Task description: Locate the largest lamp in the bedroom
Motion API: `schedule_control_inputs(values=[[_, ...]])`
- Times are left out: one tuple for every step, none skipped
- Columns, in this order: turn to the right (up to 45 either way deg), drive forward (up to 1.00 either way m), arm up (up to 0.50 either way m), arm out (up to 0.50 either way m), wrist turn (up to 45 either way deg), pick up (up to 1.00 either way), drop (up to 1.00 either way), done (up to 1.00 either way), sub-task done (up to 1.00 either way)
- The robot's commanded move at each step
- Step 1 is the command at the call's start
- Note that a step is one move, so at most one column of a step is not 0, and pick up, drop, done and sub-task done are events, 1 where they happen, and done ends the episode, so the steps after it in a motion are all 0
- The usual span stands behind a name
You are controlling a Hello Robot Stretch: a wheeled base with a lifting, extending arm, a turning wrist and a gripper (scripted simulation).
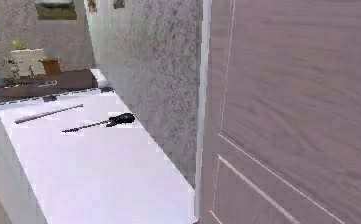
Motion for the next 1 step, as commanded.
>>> schedule_control_inputs(values=[[45.0, 0.00, 0.00, 0.00, 0.0, 0.00, 0.00, 0.00, 0.00]])
